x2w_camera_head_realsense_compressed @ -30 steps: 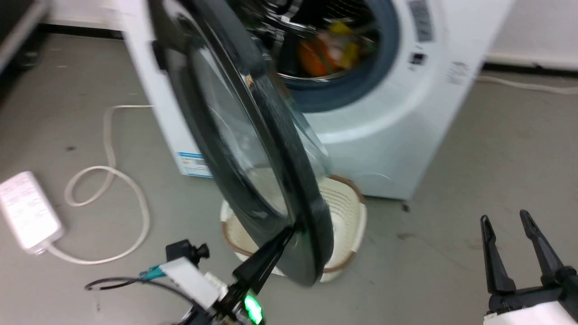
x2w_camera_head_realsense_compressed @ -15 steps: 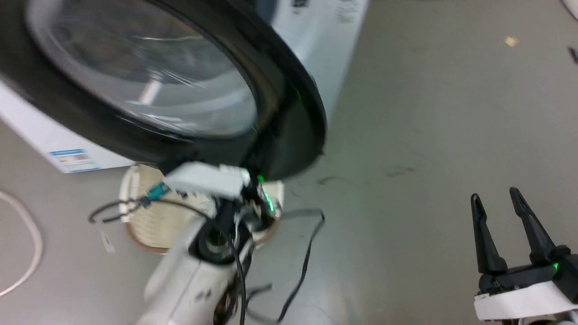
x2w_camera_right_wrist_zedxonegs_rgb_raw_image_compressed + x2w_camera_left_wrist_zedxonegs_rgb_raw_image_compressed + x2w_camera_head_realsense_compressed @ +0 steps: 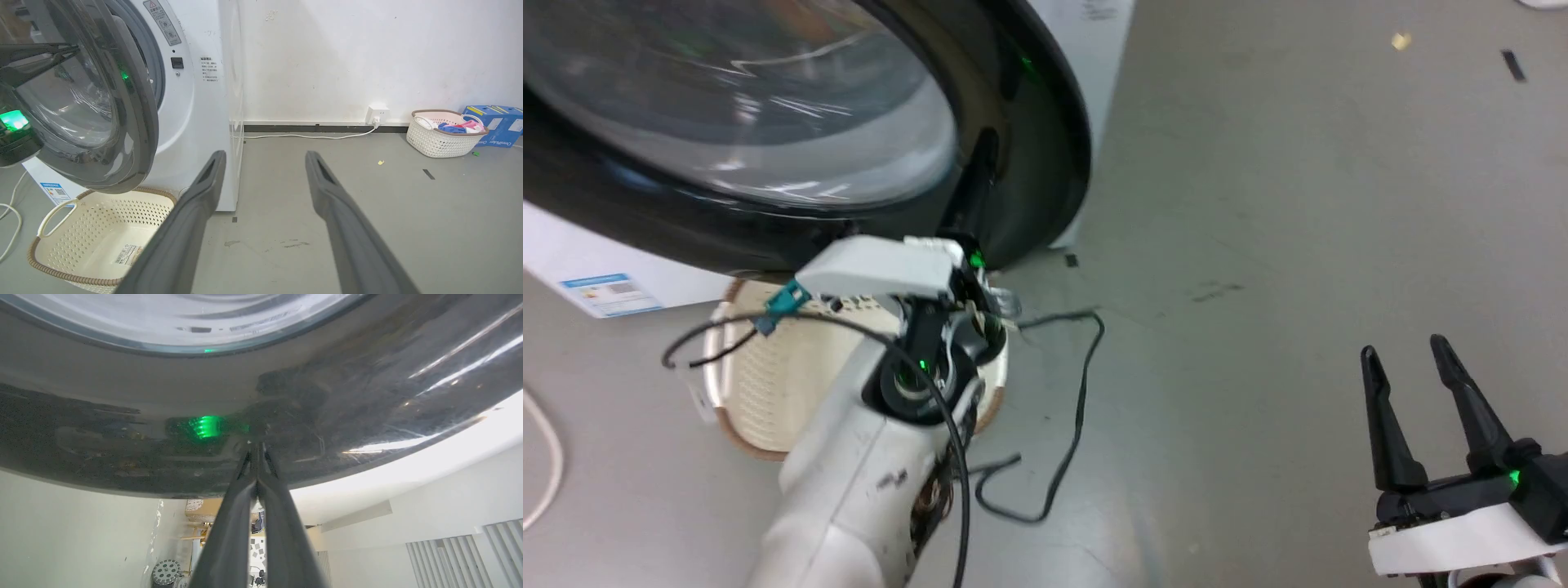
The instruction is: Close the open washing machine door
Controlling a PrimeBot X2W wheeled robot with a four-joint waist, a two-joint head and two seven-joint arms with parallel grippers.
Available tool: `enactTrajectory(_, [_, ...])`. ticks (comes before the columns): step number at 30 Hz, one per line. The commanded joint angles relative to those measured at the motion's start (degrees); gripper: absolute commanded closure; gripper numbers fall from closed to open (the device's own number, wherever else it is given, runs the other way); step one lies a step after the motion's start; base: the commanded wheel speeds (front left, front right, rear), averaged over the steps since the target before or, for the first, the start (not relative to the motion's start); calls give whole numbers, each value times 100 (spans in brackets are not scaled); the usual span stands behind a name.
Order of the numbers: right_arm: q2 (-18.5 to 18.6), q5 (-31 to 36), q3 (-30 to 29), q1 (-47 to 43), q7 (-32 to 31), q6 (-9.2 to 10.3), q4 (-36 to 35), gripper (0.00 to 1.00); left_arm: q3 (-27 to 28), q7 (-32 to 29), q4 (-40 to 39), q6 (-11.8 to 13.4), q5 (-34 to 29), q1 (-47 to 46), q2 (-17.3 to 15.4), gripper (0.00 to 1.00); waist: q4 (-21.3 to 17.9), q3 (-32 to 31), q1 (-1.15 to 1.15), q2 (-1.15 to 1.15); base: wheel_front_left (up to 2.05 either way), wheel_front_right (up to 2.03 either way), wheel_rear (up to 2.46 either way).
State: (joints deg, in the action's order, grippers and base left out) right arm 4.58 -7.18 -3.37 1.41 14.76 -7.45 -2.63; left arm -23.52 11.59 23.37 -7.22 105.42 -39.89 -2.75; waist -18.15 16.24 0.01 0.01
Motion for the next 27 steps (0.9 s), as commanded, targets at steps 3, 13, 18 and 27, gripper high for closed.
enactTrajectory(3, [31,41,-43,-52,24,-3,-87,0,-31,0,-319,-26,-317,475,-15,100,426,-345,-1,-1,0,0,0])
enactTrajectory(13, [76,87,79,-517,24,-3,-184,0,-50,226,-1585,-26,-1629,2116,-656,0,1386,-1061,-1,-1,0,0,0])
enactTrajectory(18, [44,114,182,-699,24,-3,-233,0,295,334,-2028,-26,-3024,2965,-1165,0,1794,-1288,-1,-1,0,0,0])
enactTrajectory(27, [35,192,238,-880,24,-3,-248,0,1153,340,-2190,506,-7301,3964,-1056,0,2158,-1467,-1,-1,0,0,0])
